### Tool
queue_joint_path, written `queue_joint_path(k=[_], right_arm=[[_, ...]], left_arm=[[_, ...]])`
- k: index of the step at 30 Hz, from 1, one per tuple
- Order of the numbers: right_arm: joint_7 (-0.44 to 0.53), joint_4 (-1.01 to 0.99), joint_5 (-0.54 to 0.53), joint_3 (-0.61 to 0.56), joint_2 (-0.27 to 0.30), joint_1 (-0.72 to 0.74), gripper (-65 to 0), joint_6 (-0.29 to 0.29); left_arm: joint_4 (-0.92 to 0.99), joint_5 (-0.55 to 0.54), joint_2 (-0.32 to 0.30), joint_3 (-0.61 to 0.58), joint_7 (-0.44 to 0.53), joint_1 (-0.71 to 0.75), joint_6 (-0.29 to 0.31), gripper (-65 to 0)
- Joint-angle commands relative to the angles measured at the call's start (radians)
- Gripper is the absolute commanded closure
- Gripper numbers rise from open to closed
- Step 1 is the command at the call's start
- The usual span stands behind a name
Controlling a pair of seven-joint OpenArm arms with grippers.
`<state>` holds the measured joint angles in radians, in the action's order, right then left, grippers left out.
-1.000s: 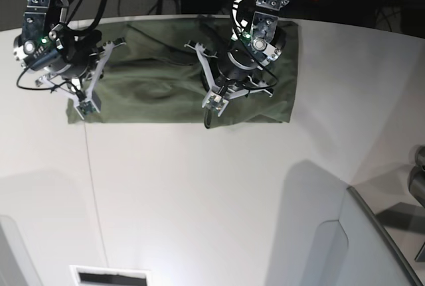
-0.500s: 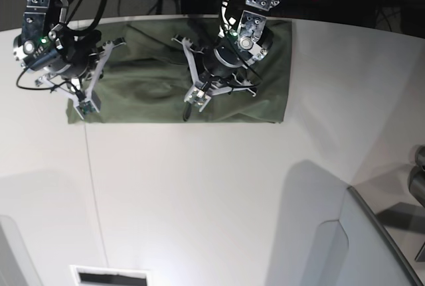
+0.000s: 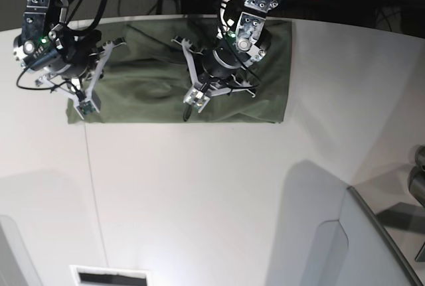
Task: Layout the t-shirt on the table in an organized manner, then fold the t-shirt properly
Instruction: 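Push the folded end with the left gripper toward the right gripper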
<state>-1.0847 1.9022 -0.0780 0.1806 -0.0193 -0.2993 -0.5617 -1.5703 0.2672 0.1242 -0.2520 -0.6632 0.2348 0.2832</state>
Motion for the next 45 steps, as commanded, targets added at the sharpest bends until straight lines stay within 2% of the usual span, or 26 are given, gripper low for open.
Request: queue_joint_path(k=[1, 4, 6, 8, 13, 16, 17, 18, 19, 20, 23, 25, 29, 40, 45], right_arm=[[0.013, 0.013, -0.006, 0.001, 0.003, 0.007, 0.0, -0.002], [0.013, 0.013, -0.006, -0.002, 0.003, 0.007, 0.0, -0.002], [0.011, 0.013, -0.006, -0.003, 0.003, 0.007, 0.0, -0.002], [0.010, 0.013, -0.006, 0.001, 0.003, 0.007, 0.0, -0.002], [0.010, 0.013, -0.006, 0.001, 0.003, 0.007, 0.0, -0.002], [0.010, 0.013, -0.004, -0.003, 0.003, 0.007, 0.0, -0.002], [0.010, 0.013, -0.004, -0.003, 0.003, 0.007, 0.0, -0.002], [0.010, 0.013, -0.004, -0.003, 0.003, 0.007, 0.0, -0.002], [0.010, 0.013, -0.004, -0.005, 0.003, 0.007, 0.0, -0.002], [0.011, 0.013, -0.004, -0.006, 0.003, 0.007, 0.0, -0.002], [0.011, 0.013, -0.006, -0.006, 0.002, 0.007, 0.0, -0.002], [0.011, 0.013, -0.006, -0.006, 0.002, 0.007, 0.0, -0.002], [0.011, 0.013, -0.007, -0.008, -0.005, 0.007, 0.0, -0.002], [0.010, 0.013, -0.007, -0.005, -0.005, 0.002, 0.0, -0.002], [0.008, 0.013, -0.007, -0.006, -0.005, 0.002, 0.0, -0.002]], left_arm=[[-0.014, -0.006, 0.010, -0.030, 0.018, -0.007, 0.003, 0.0], [-0.018, -0.006, 0.010, -0.088, 0.018, -0.008, 0.003, -12.0], [-0.015, -0.006, 0.010, -0.128, 0.016, -0.021, 0.003, -16.8], [-0.012, -0.006, 0.010, -0.165, 0.016, -0.027, 0.003, -19.4], [-0.025, 0.001, 0.010, -0.209, 0.016, -0.035, 0.003, -20.1], [-0.106, 0.001, 0.010, -0.197, 0.000, -0.022, 0.003, -18.6], [-0.144, 0.004, 0.007, -0.175, -0.023, -0.022, 0.003, -15.8], [-0.172, 0.004, 0.005, -0.139, -0.051, -0.022, 0.003, -11.0], [-0.198, 0.004, 0.005, -0.080, -0.085, -0.022, 0.003, -2.8], [-0.213, 0.004, 0.005, -0.027, -0.105, -0.024, 0.001, 0.0], [-0.221, 0.007, 0.004, 0.139, -0.126, -0.033, 0.001, 0.0], [-0.221, 0.007, -0.010, 0.201, -0.126, -0.033, 0.001, 0.0], [-0.219, 0.001, -0.060, 0.216, -0.125, -0.024, 0.001, 0.0], [-0.100, -0.006, -0.060, 0.210, -0.119, -0.022, 0.001, 0.0], [-0.071, -0.006, -0.056, 0.208, -0.062, -0.012, 0.001, 0.0]])
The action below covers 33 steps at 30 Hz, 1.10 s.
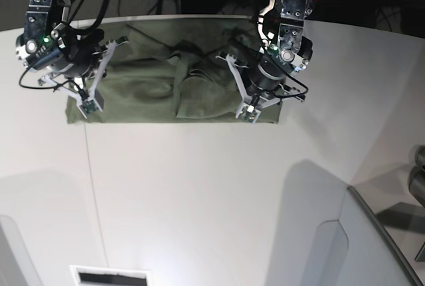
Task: Layout the t-shirt on the table in an organized manner, then fold the t-shirt properly
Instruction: 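Push the folded end with the left gripper toward the right gripper, then press the folded layers flat with the left gripper near the strip's middle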
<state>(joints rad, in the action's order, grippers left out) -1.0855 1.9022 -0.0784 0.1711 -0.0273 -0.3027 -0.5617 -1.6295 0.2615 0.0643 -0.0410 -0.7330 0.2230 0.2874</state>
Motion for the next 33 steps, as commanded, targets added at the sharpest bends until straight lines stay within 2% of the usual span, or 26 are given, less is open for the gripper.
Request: queue_joint_path(k=[1, 9, 15, 25, 33], right_arm=[[0.009, 0.013, -0.007, 0.003, 0.003, 0.006, 0.0, -0.002], [0.011, 0.013, -0.007, 0.003, 0.003, 0.006, 0.0, -0.002], [0.012, 0.013, -0.007, 0.003, 0.003, 0.006, 0.0, -0.002], [0.012, 0.013, -0.007, 0.009, 0.003, 0.006, 0.0, -0.002], [0.012, 0.013, -0.007, 0.003, 0.003, 0.006, 0.0, -0.002]], left_arm=[[-0.002, 0.000, 0.004, -0.003, 0.008, 0.000, -0.003, 0.0], [0.024, -0.029, 0.006, -0.013, 0.010, 0.013, -0.003, 0.0], [0.022, -0.084, -0.014, -0.102, 0.003, 0.039, -0.003, 0.0], [-0.097, -0.077, -0.014, -0.230, 0.003, 0.161, -0.003, 0.0], [-0.091, -0.084, -0.016, -0.405, 0.003, 0.168, -0.001, 0.0]])
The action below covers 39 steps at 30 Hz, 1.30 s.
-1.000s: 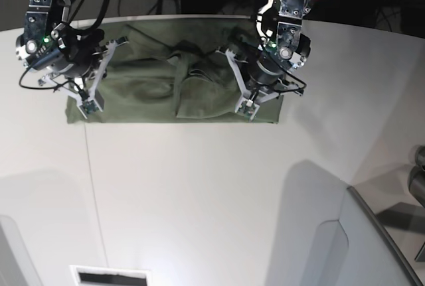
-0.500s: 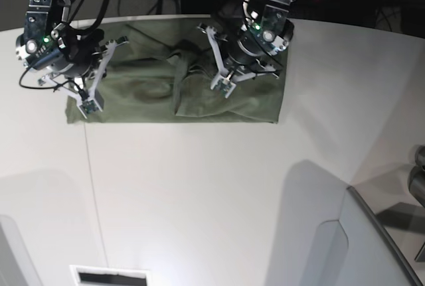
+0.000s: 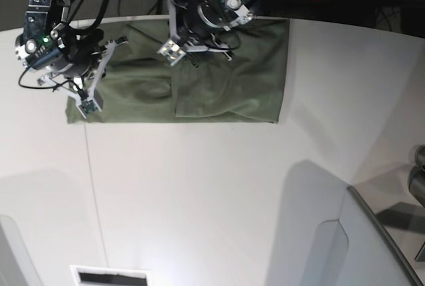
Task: Layout the t-shirt on the table in an organized manner, then fold the t-shirt properly
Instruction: 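Press the folded layers flat with the left gripper near the strip's middle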
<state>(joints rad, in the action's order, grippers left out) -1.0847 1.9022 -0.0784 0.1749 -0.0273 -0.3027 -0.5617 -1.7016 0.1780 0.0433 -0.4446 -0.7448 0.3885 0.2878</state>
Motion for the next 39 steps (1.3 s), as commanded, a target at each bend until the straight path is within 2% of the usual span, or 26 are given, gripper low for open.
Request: queue_joint_path(k=[1, 7, 10, 12, 20, 22, 25, 30, 39], right_arm=[[0.011, 0.013, -0.007, -0.001, 0.003, 0.006, 0.0, -0.002], [0.011, 0.013, -0.007, 0.007, 0.008, 0.006, 0.0, -0.002], [0.010, 0.013, -0.007, 0.007, 0.008, 0.006, 0.0, -0.002], [0.010, 0.013, -0.007, 0.001, 0.008, 0.006, 0.0, -0.002], [0.008, 0.013, -0.007, -0.001, 0.005, 0.006, 0.0, -0.002], [0.008, 0.013, -0.007, 0.004, 0.005, 0.004, 0.0, -0.002], [0.008, 0.013, -0.007, 0.005, 0.007, 0.003, 0.0, -0.002], [0.008, 0.013, -0.007, 0.007, 0.007, 0.003, 0.0, -0.002], [0.008, 0.013, -0.007, -0.001, 0.002, 0.003, 0.0, -0.002]], left_arm=[[-0.024, -0.001, 0.004, -0.009, 0.014, 0.003, -0.002, 0.0], [-0.151, 0.005, -0.062, 0.014, 0.014, 0.045, -0.008, 0.0], [-0.157, 0.007, -0.061, 0.086, 0.020, 0.043, -0.080, 0.0], [-0.137, 0.002, -0.064, 0.102, 0.021, 0.010, -0.106, 0.0], [-0.027, -0.001, -0.056, 0.105, 0.023, -0.085, -0.108, 0.0], [-0.007, -0.001, -0.030, 0.102, 0.018, -0.093, -0.109, 0.0], [-0.005, 0.001, -0.020, 0.094, 0.015, -0.066, -0.109, 0.0], [0.010, 0.001, -0.041, 0.025, 0.015, -0.030, -0.109, 0.0], [-0.024, -0.001, -0.043, 0.020, 0.020, 0.005, -0.106, 0.0]])
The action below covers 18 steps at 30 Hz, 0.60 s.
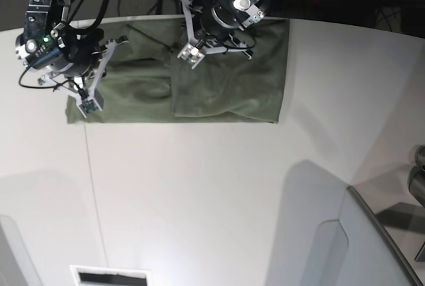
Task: Layout the t-shirt on the table in an organized manner, then fold the t-shirt properly
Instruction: 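Press the folded layers flat with the left gripper near the strip's middle, then raise the left gripper away and move the right gripper over the shirt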
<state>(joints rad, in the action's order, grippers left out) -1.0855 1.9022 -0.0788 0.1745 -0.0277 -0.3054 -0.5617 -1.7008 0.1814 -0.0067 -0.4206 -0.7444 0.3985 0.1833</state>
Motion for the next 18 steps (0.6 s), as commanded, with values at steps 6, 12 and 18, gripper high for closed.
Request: queue_joint_path(k=[6, 12, 18], right_arm=[[0.009, 0.018, -0.006, -0.053, 0.008, 0.008, 0.0, -0.004], [-0.008, 0.016, -0.006, -0.214, -0.008, 0.073, -1.7, 0.001], [-0.114, -0.003, -0.006, -0.326, -0.090, 0.226, -32.9, 0.001]], left_arm=[[-0.143, -0.006, -0.009, 0.013, 0.019, 0.032, 0.000, 0.0], [-0.193, -0.007, -0.098, 0.142, 0.024, 0.130, 0.000, 0.0], [-0.192, -0.233, -0.160, 0.495, 0.196, 0.257, 0.002, 0.0]])
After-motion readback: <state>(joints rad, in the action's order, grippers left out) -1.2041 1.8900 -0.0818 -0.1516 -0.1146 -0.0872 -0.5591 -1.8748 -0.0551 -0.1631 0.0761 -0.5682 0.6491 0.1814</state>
